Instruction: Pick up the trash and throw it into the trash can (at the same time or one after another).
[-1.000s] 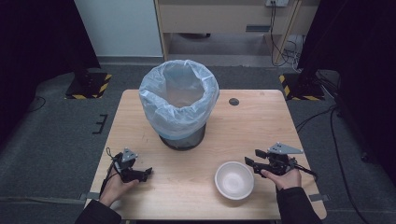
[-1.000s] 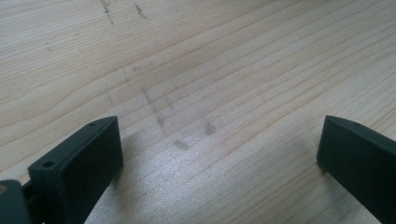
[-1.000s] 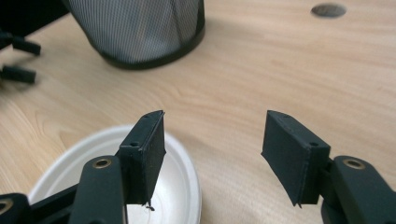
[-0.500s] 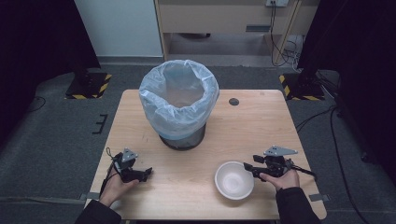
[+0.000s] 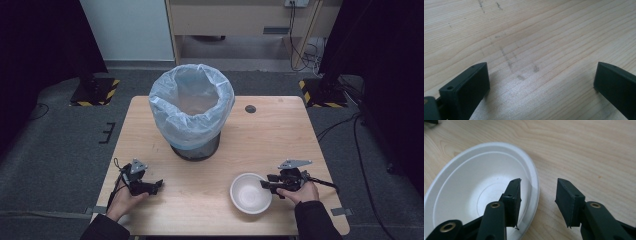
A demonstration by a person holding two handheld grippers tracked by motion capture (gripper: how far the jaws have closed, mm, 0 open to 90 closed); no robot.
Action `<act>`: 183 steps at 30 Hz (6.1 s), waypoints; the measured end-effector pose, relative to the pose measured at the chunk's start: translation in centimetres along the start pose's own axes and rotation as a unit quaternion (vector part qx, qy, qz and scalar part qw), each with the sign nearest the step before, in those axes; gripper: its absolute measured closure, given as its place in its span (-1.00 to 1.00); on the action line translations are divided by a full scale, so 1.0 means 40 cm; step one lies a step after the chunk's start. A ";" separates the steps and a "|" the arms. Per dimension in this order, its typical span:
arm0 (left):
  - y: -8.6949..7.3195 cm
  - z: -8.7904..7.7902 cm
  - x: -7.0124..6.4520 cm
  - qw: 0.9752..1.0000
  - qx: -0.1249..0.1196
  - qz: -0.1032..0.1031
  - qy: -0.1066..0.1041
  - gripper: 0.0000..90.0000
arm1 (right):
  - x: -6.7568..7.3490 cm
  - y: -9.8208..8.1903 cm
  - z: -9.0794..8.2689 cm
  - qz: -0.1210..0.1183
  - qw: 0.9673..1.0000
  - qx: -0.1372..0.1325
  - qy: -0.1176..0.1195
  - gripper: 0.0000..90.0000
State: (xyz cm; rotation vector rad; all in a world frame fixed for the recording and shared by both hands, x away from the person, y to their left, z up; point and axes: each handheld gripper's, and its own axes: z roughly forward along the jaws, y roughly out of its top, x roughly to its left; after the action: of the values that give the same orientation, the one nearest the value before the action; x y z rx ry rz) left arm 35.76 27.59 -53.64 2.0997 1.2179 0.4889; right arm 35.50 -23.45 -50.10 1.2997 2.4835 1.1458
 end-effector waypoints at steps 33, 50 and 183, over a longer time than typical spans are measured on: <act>0.000 0.000 0.000 1.000 0.000 0.000 0.000 -1.00 | -0.011 0.041 -0.062 0.040 0.996 -0.077 -0.007 0.86; 0.000 0.000 0.000 1.000 0.000 0.001 -0.001 -1.00 | -0.023 0.065 -0.135 0.064 0.983 -0.169 -0.042 0.86; 0.001 0.001 0.001 1.000 -0.001 0.001 -0.002 -1.00 | 0.196 0.642 -0.186 0.017 0.885 -0.466 -0.020 0.86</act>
State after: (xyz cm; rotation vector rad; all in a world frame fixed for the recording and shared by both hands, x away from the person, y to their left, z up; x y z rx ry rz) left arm 35.82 27.58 -53.66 2.0989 1.2124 0.4880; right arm 44.43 -12.92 -25.89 1.0144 1.4625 1.9190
